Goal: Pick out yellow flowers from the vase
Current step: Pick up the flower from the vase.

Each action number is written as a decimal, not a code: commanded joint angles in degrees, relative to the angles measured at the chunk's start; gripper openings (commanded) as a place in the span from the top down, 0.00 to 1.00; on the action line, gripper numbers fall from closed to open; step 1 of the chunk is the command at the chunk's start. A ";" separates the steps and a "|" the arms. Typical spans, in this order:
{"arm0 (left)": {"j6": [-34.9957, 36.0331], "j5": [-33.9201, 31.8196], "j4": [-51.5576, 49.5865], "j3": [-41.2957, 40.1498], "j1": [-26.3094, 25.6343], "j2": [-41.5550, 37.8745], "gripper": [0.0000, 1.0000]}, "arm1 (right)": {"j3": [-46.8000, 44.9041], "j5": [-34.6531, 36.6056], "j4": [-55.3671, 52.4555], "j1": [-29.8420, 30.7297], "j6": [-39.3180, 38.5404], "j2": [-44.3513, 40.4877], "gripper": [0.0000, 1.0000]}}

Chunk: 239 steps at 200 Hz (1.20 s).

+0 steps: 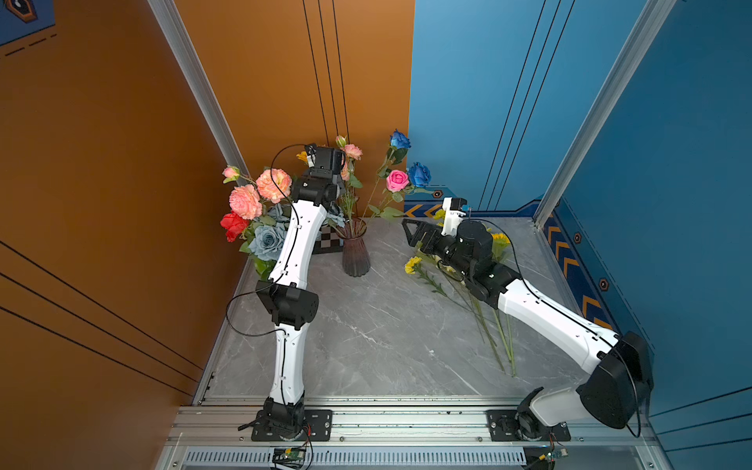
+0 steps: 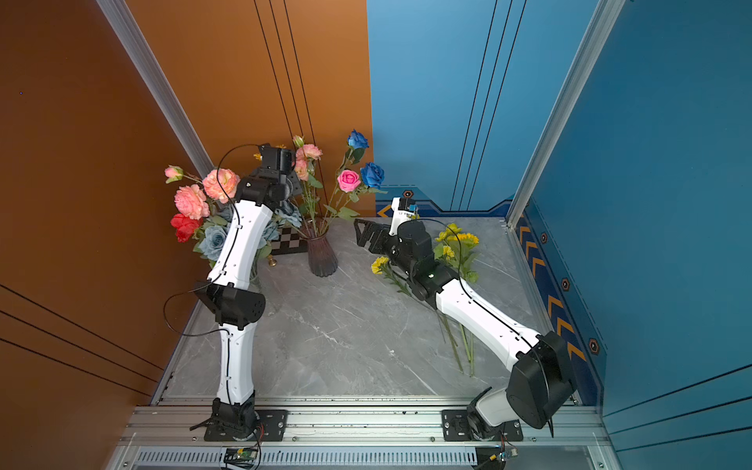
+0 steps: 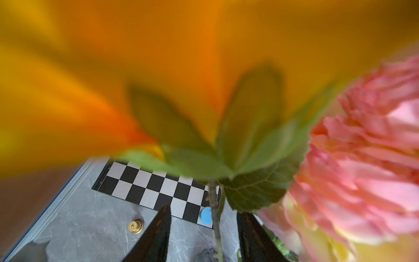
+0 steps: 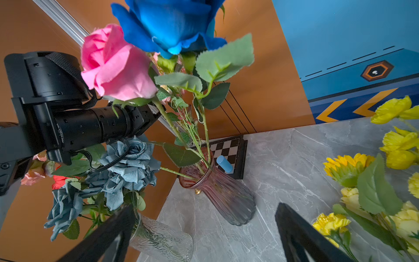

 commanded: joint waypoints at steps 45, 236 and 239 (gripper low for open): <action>1.24 -1.77 -0.02 3.65 0.88 3.43 0.52 | -2.07 -0.06 2.38 -1.28 1.13 -2.61 0.00; 3.44 -2.83 2.31 4.19 -3.42 -6.16 1.00 | -1.07 0.15 0.88 0.57 1.33 -4.04 0.00; 3.45 -2.77 2.41 4.19 -3.50 -6.42 1.00 | -1.07 0.27 0.82 0.63 1.29 -4.11 0.00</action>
